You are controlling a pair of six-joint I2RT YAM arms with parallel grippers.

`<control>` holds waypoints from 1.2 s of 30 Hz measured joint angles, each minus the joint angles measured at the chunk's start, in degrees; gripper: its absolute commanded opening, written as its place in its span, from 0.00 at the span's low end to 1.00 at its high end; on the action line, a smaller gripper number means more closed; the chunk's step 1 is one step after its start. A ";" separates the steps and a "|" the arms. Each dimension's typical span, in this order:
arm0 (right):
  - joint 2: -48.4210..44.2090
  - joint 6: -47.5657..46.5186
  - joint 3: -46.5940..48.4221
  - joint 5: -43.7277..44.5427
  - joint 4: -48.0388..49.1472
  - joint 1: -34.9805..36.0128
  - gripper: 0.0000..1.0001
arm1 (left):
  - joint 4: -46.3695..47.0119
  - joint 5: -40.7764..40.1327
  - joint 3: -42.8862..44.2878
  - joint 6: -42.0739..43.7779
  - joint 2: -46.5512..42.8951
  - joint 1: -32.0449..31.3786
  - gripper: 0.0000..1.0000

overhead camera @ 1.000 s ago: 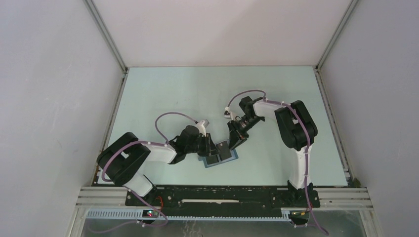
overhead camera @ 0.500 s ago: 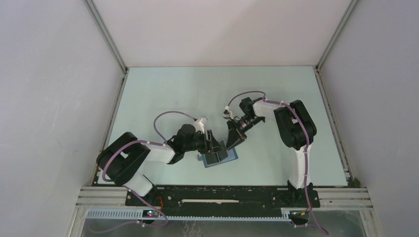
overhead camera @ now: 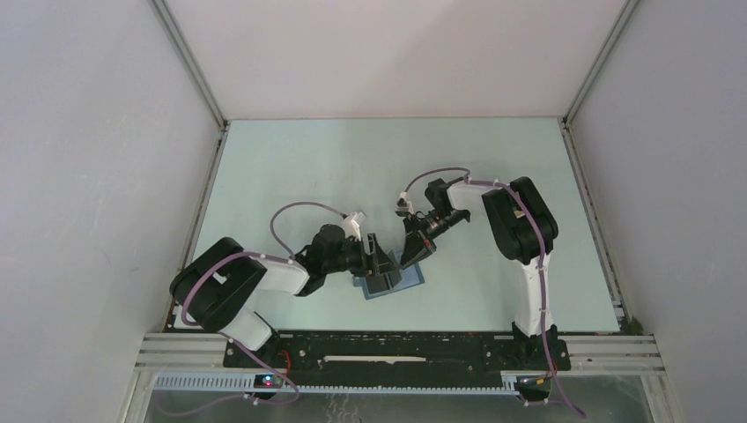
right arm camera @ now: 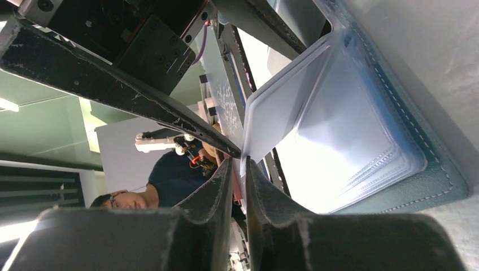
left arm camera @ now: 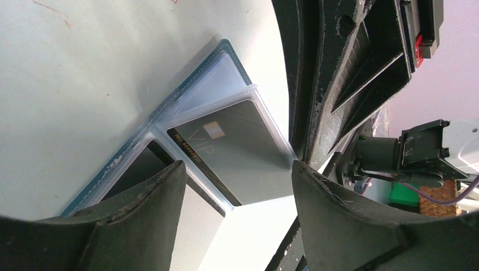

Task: Put the credit cards into the card holder
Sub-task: Open the card holder at the center of the board.

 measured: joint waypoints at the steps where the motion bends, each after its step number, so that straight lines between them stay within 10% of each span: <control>1: 0.04 0.00 0.04 -0.17 0.02 0.07 0.19 | 0.39 -0.02 -0.33 -0.20 -0.11 0.13 0.74; 36: 0.57 0.09 0.55 2.08 0.07 2.78 0.08 | 5.97 -0.35 -3.23 -3.21 -1.49 1.51 0.73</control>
